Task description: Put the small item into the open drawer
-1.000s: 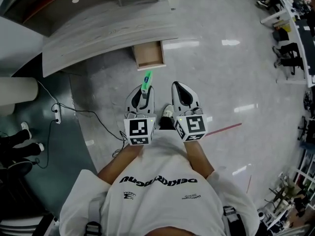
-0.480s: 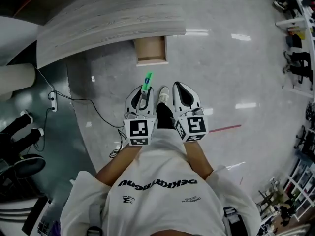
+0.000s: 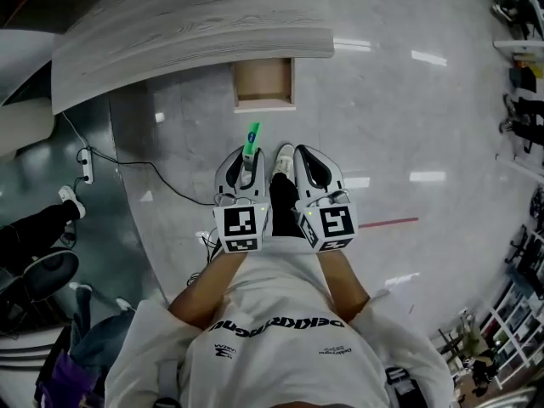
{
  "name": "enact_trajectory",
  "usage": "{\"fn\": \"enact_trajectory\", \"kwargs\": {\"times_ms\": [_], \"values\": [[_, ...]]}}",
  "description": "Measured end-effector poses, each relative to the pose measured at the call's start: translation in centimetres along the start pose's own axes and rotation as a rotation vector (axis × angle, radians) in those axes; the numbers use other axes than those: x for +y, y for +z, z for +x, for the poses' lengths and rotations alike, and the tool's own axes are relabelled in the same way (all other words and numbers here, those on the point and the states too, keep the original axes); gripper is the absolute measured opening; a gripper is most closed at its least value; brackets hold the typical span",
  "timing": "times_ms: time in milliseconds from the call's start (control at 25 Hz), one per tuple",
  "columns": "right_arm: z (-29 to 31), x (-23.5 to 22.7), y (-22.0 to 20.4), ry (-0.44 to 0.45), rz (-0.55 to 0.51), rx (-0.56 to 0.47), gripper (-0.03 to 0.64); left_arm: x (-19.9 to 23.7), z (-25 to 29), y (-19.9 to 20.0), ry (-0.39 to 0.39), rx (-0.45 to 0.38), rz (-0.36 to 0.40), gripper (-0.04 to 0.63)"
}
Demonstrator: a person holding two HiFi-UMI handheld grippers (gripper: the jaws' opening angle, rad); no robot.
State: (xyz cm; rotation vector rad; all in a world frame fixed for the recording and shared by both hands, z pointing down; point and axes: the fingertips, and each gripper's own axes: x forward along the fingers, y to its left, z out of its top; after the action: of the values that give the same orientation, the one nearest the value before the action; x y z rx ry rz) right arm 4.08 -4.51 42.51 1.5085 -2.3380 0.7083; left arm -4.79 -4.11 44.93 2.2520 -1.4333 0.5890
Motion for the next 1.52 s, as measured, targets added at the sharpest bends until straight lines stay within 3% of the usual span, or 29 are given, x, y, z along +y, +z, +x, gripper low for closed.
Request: {"fn": "enact_trajectory", "kwargs": {"times_ms": [440,1520], "values": [[3.1,-2.9,-3.3,-0.015,0.03,0.044,0.029,0.3,5.8,-2.2,-0.005,0.028,-0.024,0.098],[8.0,-8.1,-10.2,0.006,0.063,0.122,0.029,2.9,17.9,-9.1,0.105,0.116,-0.123,0.098]]}}
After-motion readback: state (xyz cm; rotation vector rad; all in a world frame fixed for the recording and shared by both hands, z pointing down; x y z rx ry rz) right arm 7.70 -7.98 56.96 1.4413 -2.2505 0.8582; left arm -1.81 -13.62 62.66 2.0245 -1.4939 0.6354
